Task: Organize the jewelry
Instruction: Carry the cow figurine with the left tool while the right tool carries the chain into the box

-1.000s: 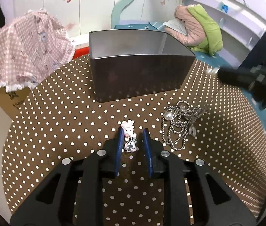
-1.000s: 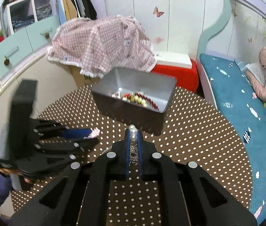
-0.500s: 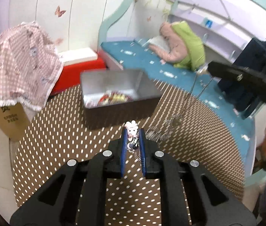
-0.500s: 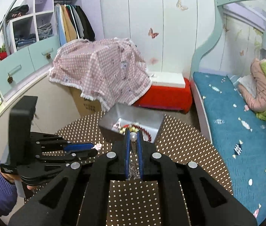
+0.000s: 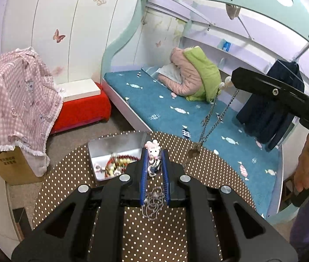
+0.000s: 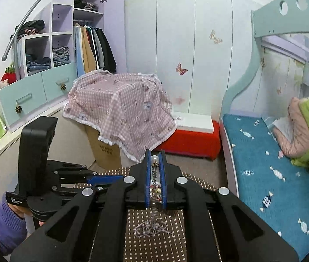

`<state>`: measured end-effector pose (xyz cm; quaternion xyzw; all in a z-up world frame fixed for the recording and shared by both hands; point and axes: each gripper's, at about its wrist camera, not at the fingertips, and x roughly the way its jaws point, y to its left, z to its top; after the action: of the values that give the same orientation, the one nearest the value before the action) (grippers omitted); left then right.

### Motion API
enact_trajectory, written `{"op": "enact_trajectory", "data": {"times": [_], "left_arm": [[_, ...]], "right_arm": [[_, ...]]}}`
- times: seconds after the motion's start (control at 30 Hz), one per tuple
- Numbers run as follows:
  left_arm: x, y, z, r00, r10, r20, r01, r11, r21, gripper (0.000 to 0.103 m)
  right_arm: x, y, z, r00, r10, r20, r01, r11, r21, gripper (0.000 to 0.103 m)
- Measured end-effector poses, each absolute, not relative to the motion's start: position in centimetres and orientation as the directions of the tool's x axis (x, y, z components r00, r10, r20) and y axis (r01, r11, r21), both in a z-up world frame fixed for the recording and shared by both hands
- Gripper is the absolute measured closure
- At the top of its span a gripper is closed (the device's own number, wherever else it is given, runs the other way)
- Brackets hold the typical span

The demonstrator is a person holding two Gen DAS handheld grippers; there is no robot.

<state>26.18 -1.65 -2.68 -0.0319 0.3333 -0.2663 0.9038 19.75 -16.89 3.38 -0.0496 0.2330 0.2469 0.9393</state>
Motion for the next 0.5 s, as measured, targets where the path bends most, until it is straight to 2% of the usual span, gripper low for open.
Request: {"op": "enact_trajectory", "data": {"times": [0.23,0.5], "left_arm": [[29.1,-0.9,-1.8,0.639,-0.489,-0.594,0.428,0.867,-0.253,0.090],[32.9,-1.0,-5.1,0.595,-0.481,-0.644,0.407,0.871,-0.274,0.090]], "right_arm": [[22.4,-15.5,3.8,0.768,0.438,-0.466,-0.481,0.876,0.030,0.097],[25.7,-14.5,1.3,0.744,0.429,-0.511,-0.472,0.880,0.052,0.097]]}}
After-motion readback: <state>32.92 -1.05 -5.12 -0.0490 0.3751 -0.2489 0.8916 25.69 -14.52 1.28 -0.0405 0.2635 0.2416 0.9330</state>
